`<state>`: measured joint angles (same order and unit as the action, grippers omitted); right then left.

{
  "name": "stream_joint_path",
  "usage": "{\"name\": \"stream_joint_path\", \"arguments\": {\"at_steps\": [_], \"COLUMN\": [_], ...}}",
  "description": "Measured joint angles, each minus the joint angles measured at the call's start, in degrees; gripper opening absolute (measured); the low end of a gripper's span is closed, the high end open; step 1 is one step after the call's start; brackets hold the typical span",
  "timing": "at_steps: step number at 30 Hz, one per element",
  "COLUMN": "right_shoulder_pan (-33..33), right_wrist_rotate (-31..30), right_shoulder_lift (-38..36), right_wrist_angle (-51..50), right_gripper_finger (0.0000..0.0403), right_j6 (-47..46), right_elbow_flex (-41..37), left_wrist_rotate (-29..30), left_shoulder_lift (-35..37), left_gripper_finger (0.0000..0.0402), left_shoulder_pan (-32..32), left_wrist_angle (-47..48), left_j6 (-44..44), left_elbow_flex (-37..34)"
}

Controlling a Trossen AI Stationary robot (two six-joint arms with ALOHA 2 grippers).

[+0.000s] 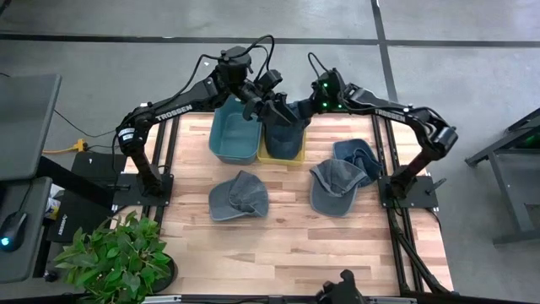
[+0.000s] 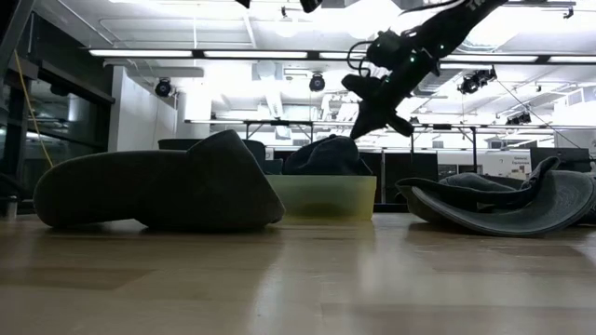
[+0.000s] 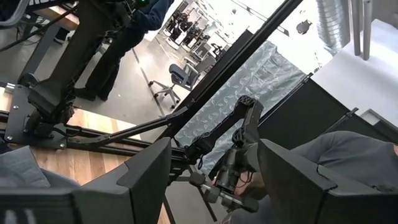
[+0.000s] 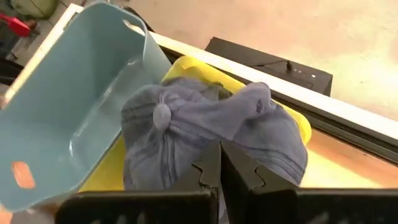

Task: Pick & Place hat
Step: Put the bottom blue cap into the yellow bin

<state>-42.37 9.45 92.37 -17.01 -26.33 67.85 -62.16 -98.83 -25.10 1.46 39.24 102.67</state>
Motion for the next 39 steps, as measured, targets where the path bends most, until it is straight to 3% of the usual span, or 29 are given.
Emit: {"name": "stream_joint_path", "arguments": {"at_steps": [25,39], "right_shoulder_pan": [2.77,2.51], "right_wrist_rotate": [7.5,10.5], "right_shoulder_lift": [15.62,17.52], "right_wrist_angle": [12.38,13.78], "right_gripper_finger": [0.0,0.0], "right_j6": [-6.25,-5.97], "right_elbow_flex": [0.0,-0.04], "left_wrist_rotate": [0.35,0.1], "left_shoulder_lift": [0.0,0.0], "left_gripper_finger": [0.0236,0.0236], "left_shoulder_pan": [0.0,0.0], "left_wrist_angle": [0.02,0.21], "left_j6": [0.0,0.02], "left_elbow_flex": [0.0,0.0]}}
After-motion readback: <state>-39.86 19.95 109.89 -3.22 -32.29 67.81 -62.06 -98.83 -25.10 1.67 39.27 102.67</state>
